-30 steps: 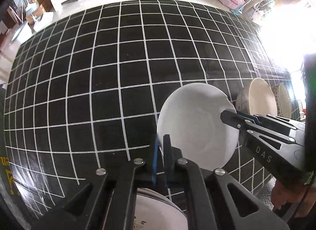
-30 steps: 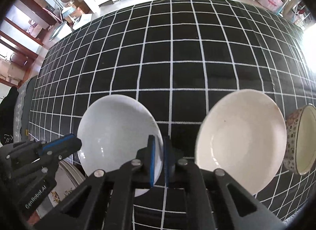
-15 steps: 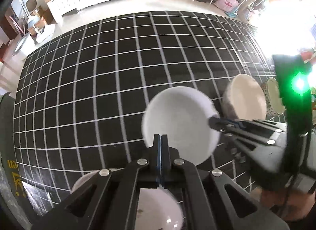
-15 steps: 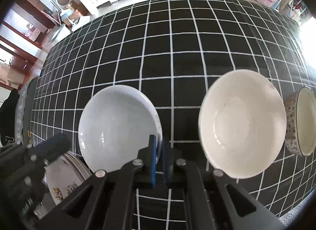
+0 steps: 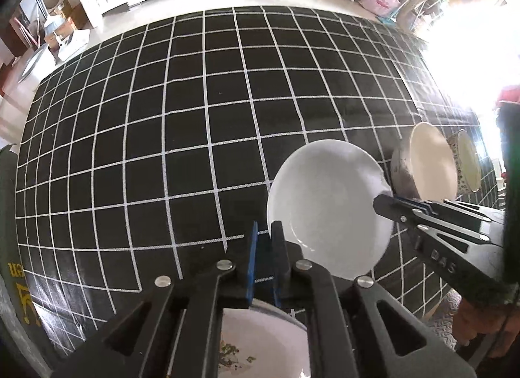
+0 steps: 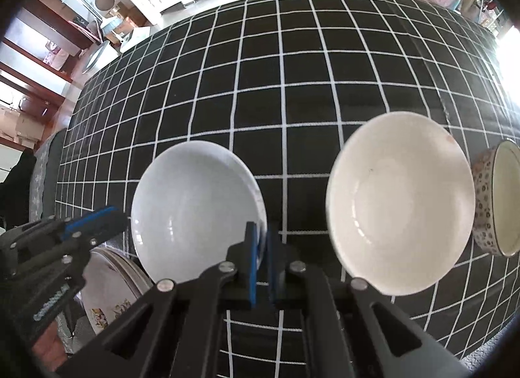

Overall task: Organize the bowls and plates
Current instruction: 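Lift the plain white bowl off the table with both tools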

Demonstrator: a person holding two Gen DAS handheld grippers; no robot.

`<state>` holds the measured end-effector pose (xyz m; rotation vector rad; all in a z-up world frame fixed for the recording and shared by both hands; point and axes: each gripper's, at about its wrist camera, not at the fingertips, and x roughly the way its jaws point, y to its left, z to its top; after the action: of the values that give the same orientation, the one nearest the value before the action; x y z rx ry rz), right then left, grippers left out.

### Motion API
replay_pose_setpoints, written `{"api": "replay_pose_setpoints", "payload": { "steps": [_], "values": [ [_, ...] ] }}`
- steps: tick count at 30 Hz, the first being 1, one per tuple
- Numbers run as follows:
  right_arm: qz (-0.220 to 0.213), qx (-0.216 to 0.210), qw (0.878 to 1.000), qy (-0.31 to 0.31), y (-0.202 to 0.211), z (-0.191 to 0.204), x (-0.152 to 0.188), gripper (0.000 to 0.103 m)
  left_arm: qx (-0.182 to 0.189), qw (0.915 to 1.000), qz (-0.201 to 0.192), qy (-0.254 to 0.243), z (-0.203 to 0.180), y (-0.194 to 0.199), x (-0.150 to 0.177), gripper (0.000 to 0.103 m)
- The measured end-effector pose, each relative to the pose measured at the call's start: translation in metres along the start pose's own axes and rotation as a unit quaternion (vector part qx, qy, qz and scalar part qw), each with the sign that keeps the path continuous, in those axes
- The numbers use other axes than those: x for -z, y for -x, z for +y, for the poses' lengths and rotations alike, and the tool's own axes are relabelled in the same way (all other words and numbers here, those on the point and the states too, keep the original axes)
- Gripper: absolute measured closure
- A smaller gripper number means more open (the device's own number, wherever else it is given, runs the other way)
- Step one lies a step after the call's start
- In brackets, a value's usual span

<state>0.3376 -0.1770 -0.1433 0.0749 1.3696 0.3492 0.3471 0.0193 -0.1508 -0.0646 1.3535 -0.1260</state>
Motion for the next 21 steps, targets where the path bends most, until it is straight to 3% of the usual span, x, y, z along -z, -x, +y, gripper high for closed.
{"api": "replay_pose_setpoints", "payload": {
  "steps": [7,21],
  "values": [
    [-0.002,-0.004,1.000,0.004,-0.001,-0.002,0.001,0.095,0.001,0.9999,0.012,0.004,-0.015,-0.026,-0.004,0.098],
    [-0.007,-0.011,1.000,-0.018,0.016,-0.023,0.033,0.095,-0.013,0.9996,0.025,-0.010,-0.056,-0.028,0.025,0.098]
  ]
}}
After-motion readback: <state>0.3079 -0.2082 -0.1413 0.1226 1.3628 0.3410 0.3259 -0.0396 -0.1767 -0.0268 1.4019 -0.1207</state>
